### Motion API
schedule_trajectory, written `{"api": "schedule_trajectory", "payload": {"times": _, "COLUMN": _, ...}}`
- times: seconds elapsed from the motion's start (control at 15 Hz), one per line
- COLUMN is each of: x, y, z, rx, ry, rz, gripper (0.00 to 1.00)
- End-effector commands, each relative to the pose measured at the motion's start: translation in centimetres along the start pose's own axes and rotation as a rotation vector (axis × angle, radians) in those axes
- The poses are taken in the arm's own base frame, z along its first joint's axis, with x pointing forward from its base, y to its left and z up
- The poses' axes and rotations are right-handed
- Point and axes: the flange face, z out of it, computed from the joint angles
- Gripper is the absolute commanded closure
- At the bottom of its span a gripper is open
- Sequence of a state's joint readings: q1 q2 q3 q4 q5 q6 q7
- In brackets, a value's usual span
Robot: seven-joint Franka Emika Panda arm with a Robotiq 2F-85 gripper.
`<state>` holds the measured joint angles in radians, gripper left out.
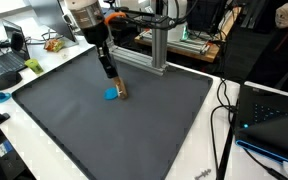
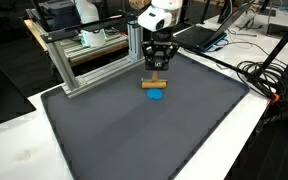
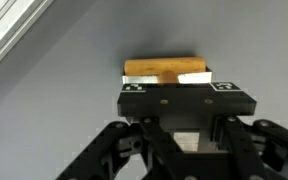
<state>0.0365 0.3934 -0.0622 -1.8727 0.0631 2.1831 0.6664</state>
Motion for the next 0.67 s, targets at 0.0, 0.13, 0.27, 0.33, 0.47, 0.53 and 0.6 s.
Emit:
{"api": "schedule_trajectory", "payload": {"times": 0.0, "x": -0.2, "y": -0.3, "z": 3.1, "rx": -0.024, "ry": -0.053, "rz": 0.021, "gripper": 0.78}}
{"api": "schedule_trajectory", "payload": {"times": 0.13, "x": -0.4, "y": 0.0, "z": 2.4, "rx": -0.026, "ry": -0.043, "rz": 0.021, "gripper": 0.78}}
{"api": "schedule_trajectory", "payload": {"times": 0.27, "x": -1.3, "y": 0.4, "z": 0.8, "rx": -0.03, "ry": -0.044, "rz": -0.014, "gripper": 0.78}}
{"api": "schedule_trajectory", "payload": {"times": 0.33, "x": -2.1, "y": 0.6, "z": -0.3, "rx": -0.031, "ry": -0.041, "rz": -0.041, "gripper": 0.78}}
{"api": "schedule_trajectory", "payload": {"times": 0.47, "x": -3.9, "y": 1.5, "z": -2.2, "rx": -0.049, "ry": -0.006, "rz": -0.084, "gripper": 0.78}}
{"api": "schedule_trajectory", "payload": {"times": 0.53, "x": -5.0, "y": 2.0, "z": -3.2, "rx": -0.058, "ry": 0.022, "rz": -0.109, "gripper": 0.78}}
{"api": "schedule_trajectory", "payload": {"times": 0.6, "x": -5.9, "y": 2.6, "z": -4.2, "rx": -0.065, "ry": 0.048, "rz": -0.131, "gripper": 0.78}}
